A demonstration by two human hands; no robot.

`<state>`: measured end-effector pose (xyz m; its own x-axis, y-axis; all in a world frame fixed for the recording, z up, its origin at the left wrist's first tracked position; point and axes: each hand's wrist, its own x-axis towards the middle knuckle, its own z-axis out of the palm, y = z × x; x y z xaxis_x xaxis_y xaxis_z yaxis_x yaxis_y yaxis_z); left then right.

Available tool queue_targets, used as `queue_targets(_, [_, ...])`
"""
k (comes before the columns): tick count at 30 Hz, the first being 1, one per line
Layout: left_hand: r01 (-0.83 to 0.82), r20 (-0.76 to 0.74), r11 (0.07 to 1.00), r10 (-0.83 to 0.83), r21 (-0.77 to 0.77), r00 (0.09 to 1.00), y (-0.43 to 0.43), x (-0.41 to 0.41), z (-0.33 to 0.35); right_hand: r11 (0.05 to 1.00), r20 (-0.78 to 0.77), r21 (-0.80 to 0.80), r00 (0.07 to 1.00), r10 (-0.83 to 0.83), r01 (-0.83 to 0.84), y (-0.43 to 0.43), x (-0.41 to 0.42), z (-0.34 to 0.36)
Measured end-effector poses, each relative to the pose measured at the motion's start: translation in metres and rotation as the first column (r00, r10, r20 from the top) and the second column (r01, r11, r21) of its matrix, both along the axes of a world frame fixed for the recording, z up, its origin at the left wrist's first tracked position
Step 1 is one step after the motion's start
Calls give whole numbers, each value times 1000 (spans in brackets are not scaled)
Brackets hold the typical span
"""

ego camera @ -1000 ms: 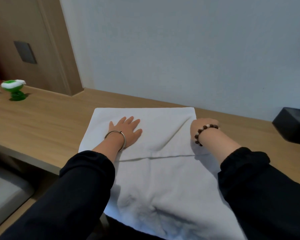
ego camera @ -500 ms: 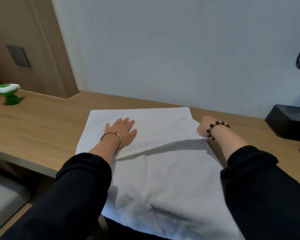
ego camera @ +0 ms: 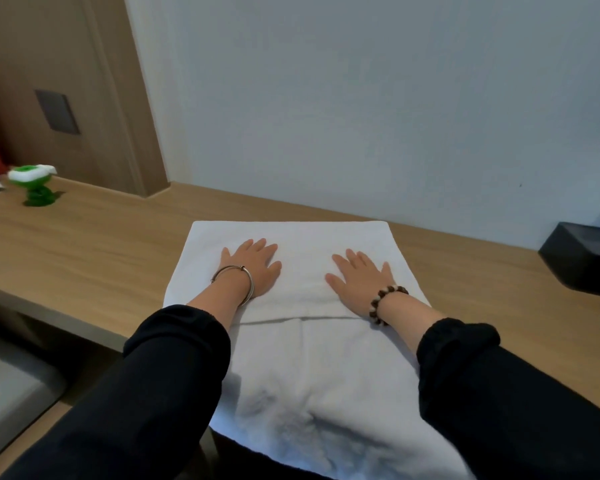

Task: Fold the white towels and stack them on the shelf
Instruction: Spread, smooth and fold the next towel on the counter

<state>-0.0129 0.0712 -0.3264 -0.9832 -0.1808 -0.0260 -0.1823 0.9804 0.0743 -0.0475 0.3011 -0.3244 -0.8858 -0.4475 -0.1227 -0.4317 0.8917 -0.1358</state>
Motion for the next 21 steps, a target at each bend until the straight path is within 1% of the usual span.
queue_targets(3, [51, 49, 999, -51, -8, 998, -1, 4, 4, 1000, -11, 25, 1000, -4, 4, 1, -4, -2])
queue_targets(8, [70, 98, 992, -80, 103, 992, 2, 27, 9, 996, 34, 92, 999, 13, -16, -1, -9, 1])
queue_targets(11, [120, 94, 993, -120, 12, 988, 10, 46, 2, 998, -19, 56, 1000, -15, 16, -3, -9, -3])
queue_targets(13, [125, 88, 991, -121, -41, 989, 11, 52, -1, 999, -53, 40, 998, -18, 20, -4, -7, -5])
queue_targets(21, [99, 121, 993, -90, -69, 989, 7, 29, -4, 999, -65, 35, 998, -20, 23, -4, -27, -7])
